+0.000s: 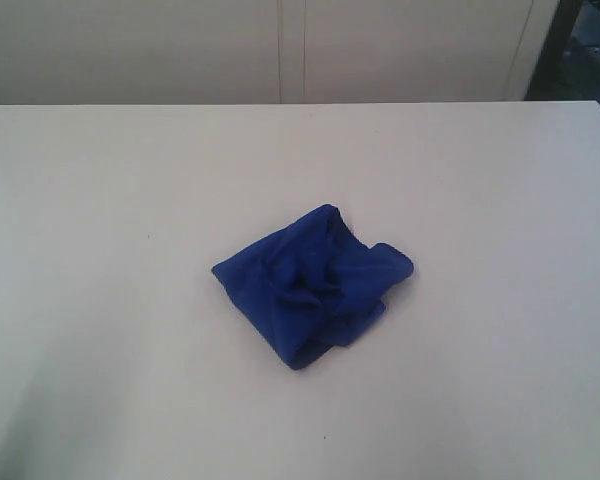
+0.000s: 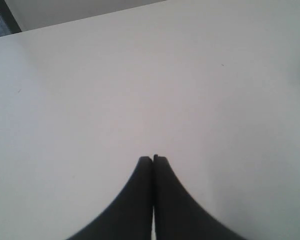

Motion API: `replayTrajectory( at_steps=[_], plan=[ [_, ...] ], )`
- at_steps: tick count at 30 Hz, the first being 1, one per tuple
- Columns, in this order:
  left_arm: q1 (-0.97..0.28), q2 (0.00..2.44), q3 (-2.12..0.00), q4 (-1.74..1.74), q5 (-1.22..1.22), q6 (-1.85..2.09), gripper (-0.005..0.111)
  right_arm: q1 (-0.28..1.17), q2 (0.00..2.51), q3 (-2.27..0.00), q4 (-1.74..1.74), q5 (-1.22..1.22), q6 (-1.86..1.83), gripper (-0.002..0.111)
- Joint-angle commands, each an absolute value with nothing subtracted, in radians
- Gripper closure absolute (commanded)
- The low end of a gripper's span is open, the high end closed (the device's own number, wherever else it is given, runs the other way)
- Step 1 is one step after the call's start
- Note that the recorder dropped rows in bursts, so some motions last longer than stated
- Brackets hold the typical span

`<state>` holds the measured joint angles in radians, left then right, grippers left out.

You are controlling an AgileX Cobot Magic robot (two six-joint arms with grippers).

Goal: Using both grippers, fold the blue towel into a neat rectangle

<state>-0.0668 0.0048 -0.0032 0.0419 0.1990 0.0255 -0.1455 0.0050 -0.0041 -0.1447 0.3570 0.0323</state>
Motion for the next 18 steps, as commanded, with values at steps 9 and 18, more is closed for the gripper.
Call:
replayTrajectory(
  at_steps=[9,18],
  plan=[
    [-0.072,0.000,0.000,0.032,0.194,0.026,0.107,-0.140,0.000,0.000,-0.149,0.136,0.017,0.108],
    [-0.072,0.000,0.000,0.032,0.194,0.026,0.107,-0.140,0.000,0.000,-0.149,-0.327,0.022,0.108]
  ],
)
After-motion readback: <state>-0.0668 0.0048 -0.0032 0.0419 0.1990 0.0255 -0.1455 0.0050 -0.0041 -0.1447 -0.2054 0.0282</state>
